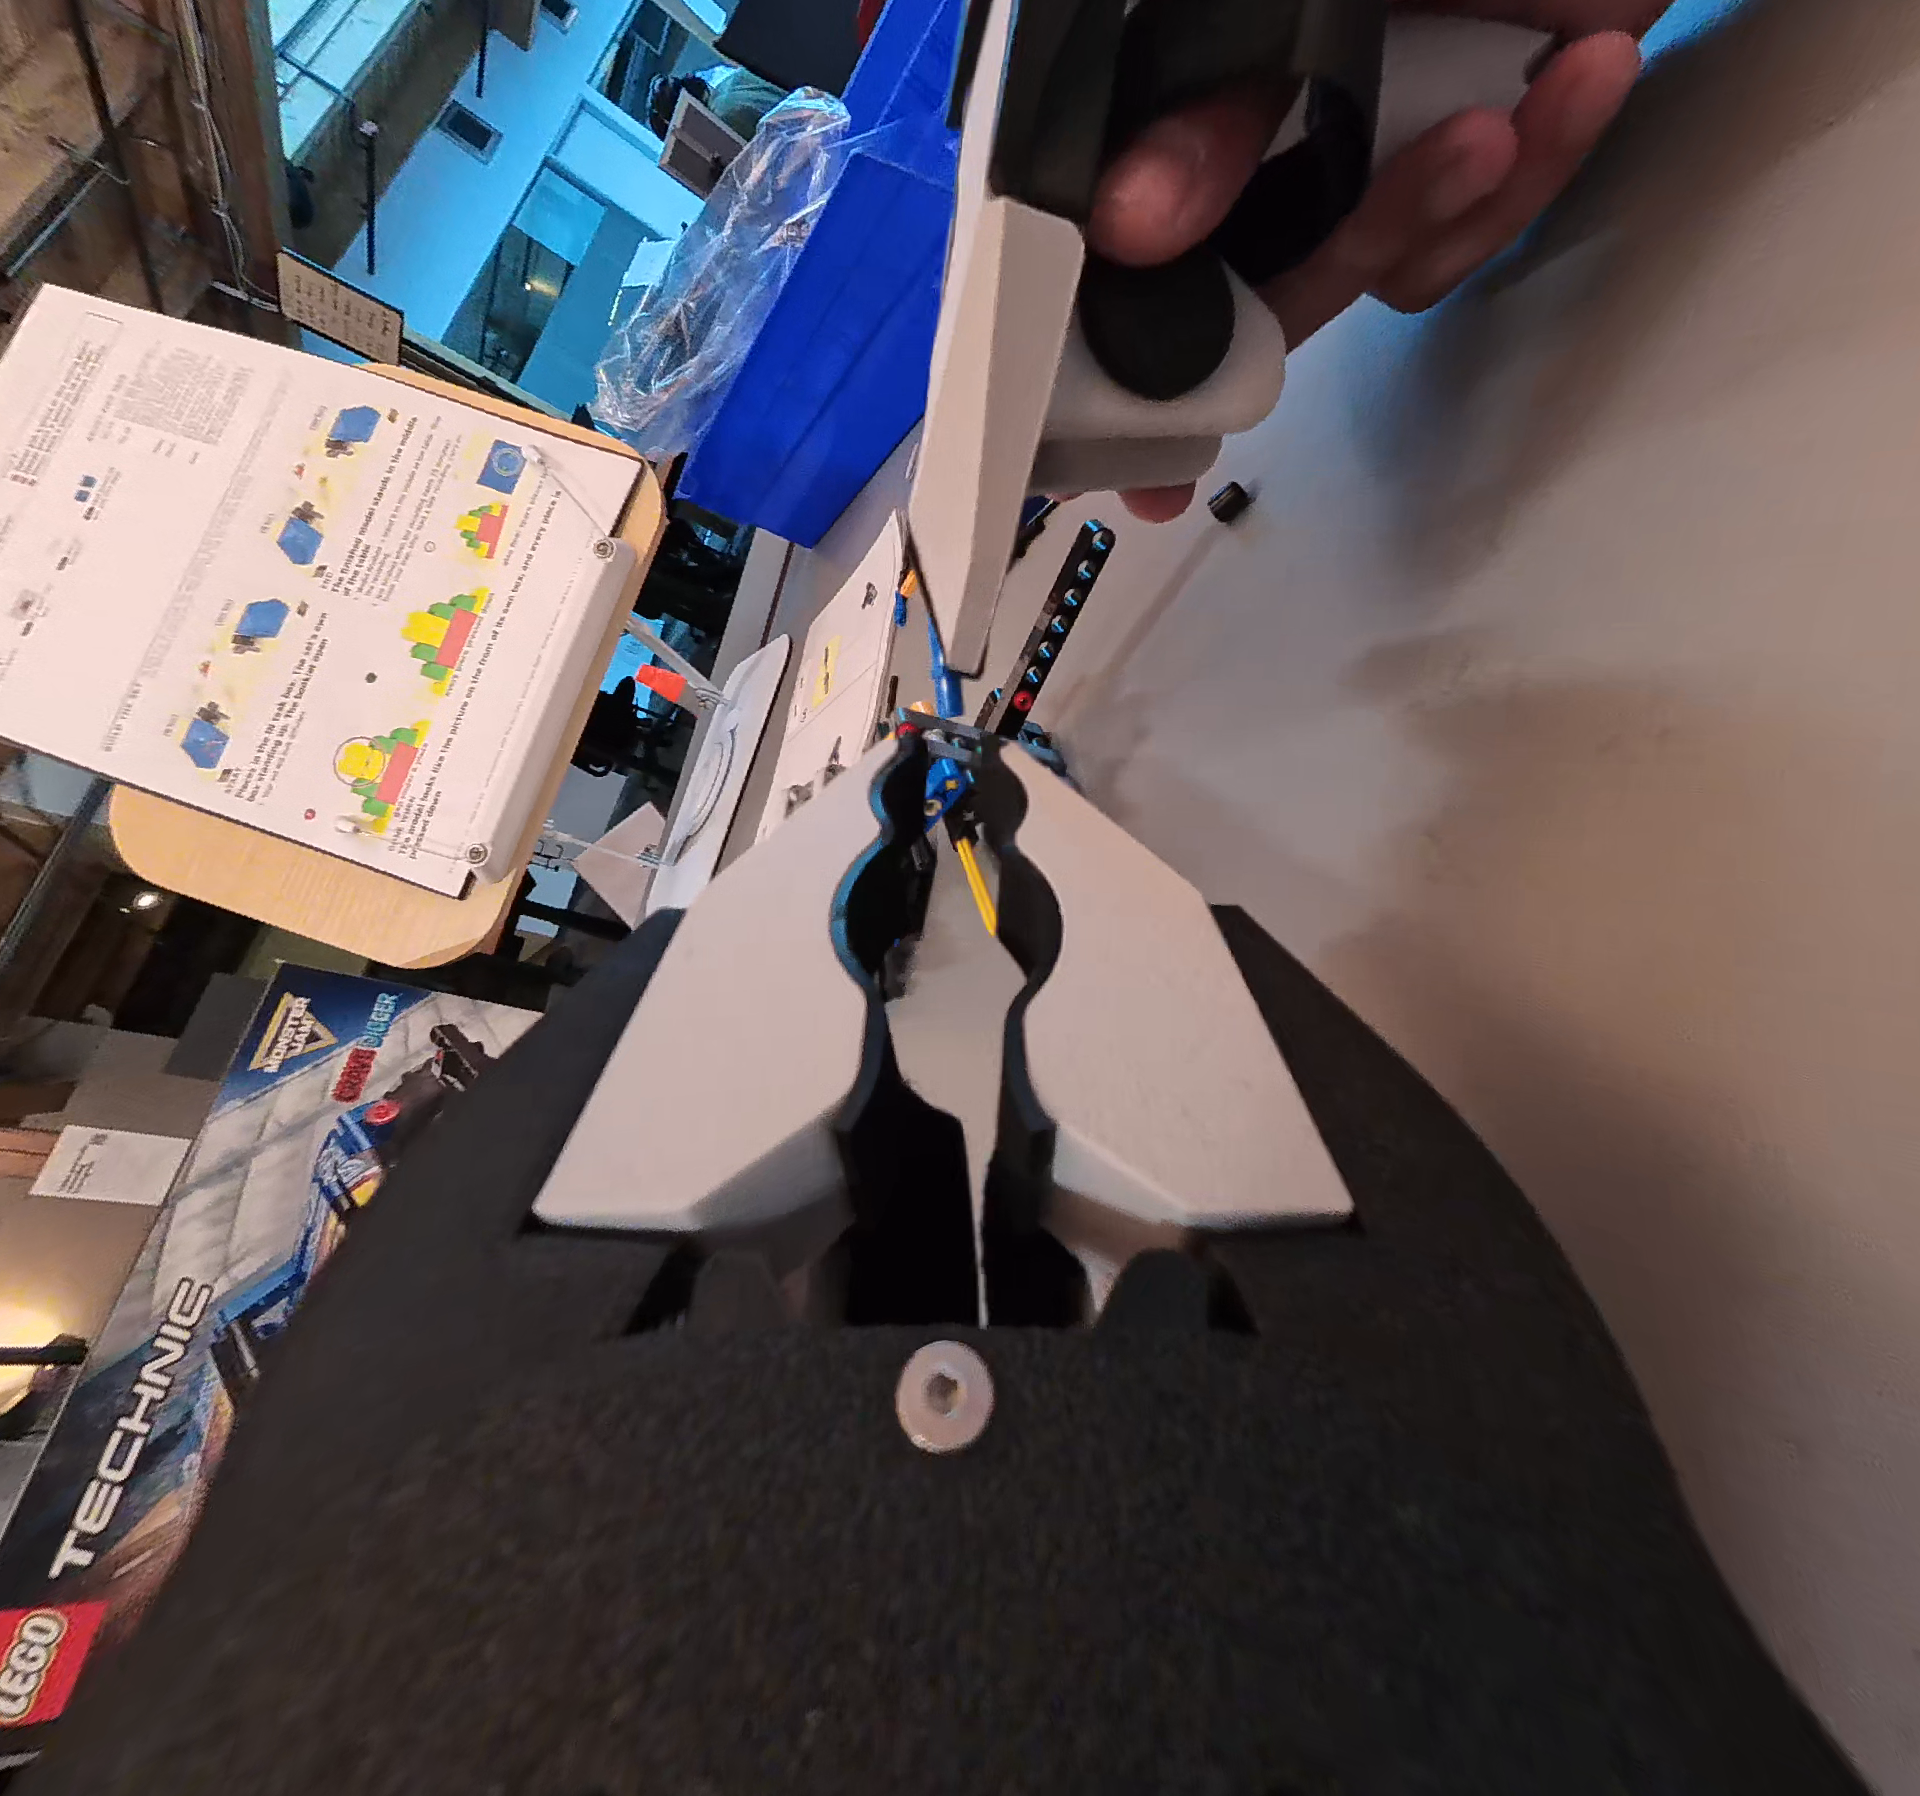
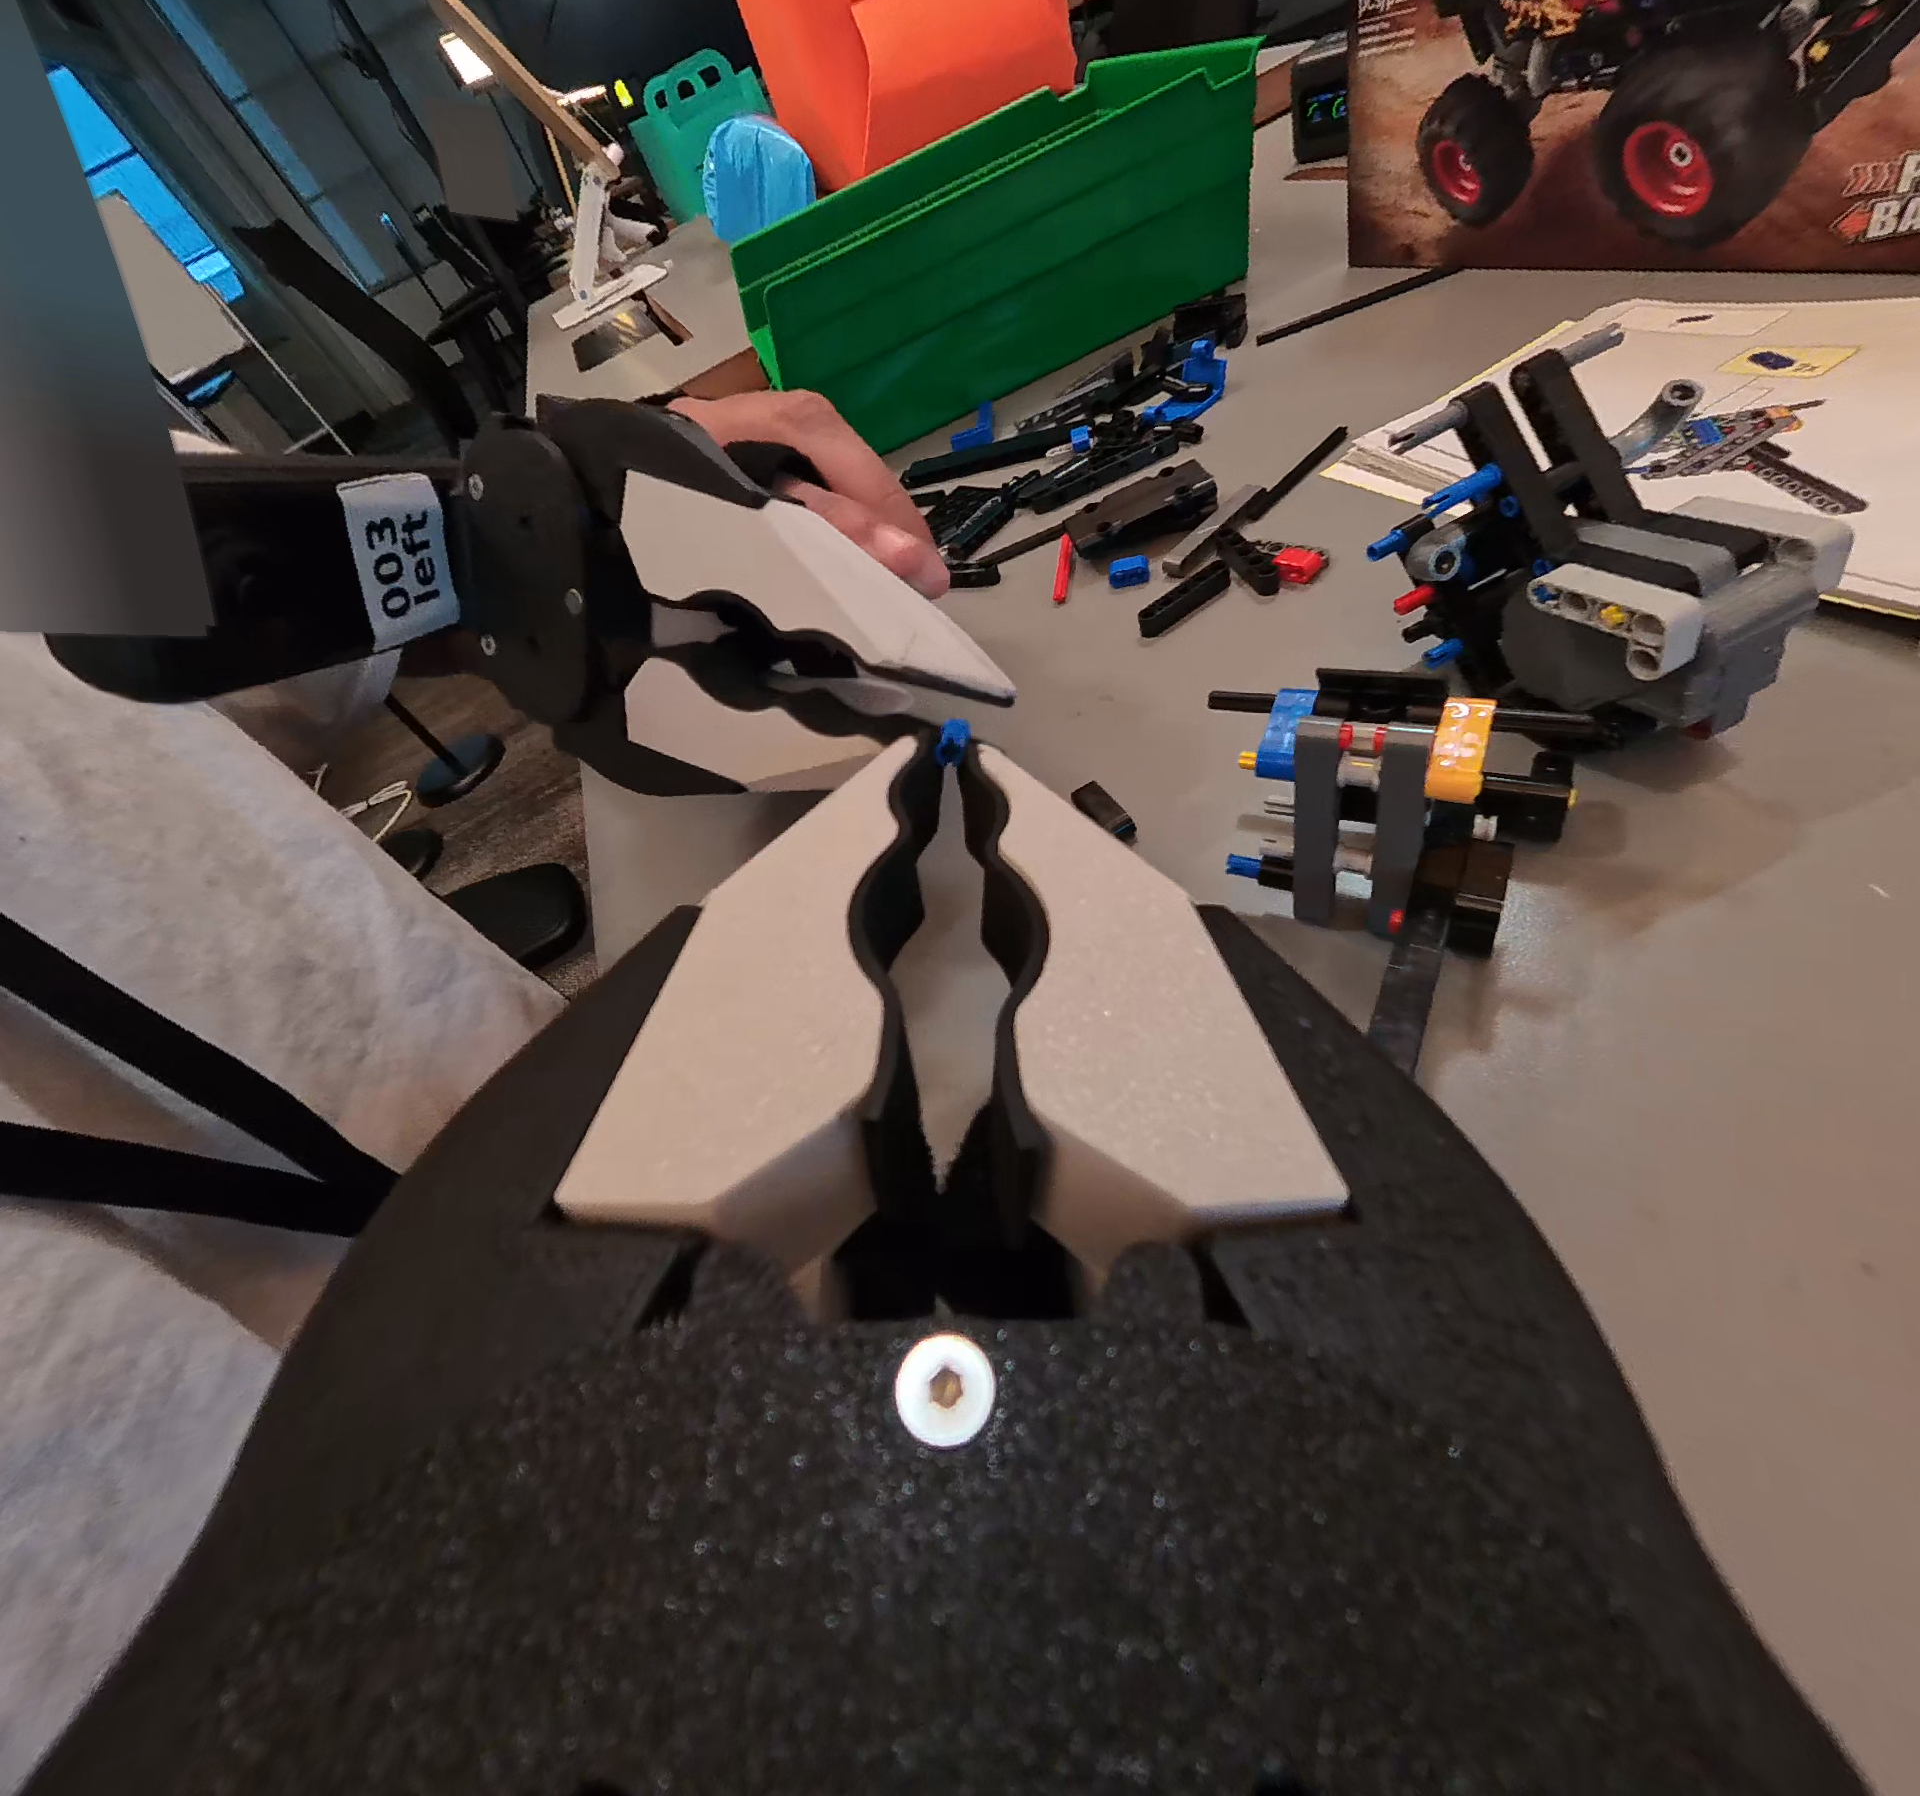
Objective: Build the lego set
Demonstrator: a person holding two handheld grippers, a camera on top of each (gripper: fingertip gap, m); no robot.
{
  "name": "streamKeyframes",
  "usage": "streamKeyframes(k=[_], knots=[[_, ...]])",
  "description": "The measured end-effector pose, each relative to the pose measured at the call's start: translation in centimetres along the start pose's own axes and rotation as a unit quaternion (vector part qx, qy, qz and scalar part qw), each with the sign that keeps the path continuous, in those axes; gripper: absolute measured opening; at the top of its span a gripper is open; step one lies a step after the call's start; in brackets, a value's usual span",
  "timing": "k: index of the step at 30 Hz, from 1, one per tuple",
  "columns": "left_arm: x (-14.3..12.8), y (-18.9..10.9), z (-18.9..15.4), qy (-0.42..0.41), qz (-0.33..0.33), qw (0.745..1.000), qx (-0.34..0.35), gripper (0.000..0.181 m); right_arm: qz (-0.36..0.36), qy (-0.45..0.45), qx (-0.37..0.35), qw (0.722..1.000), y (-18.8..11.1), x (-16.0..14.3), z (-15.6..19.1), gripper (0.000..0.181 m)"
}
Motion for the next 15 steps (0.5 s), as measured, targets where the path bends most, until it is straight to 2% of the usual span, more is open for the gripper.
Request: streamKeyframes(k=[10, 15], knots=[[0.27, -0.15, -0.07, -0.015, 0.0, 1.0, -0.021, 0.002, 0.007, 0.003, 0.001, 1.0, 0.52, -0.28, -0.1, 0.003], [0.31, -0.02, 0.0, -0.019, 0.013, 1.0, -0.019, 0.002, 0.011, -0.012, -0.03, 0.999, 0.65, -0.28, -0.09, 0.007]])
Point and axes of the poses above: each gripper's, where its closed fingertips meet, y out along the fingers, x out of its top, z = x × y across the jaws, the point moved 7 cm from there along -y, back along the fingers, and after that the axes turned 10 degrees about z, right-handed, at the moved point
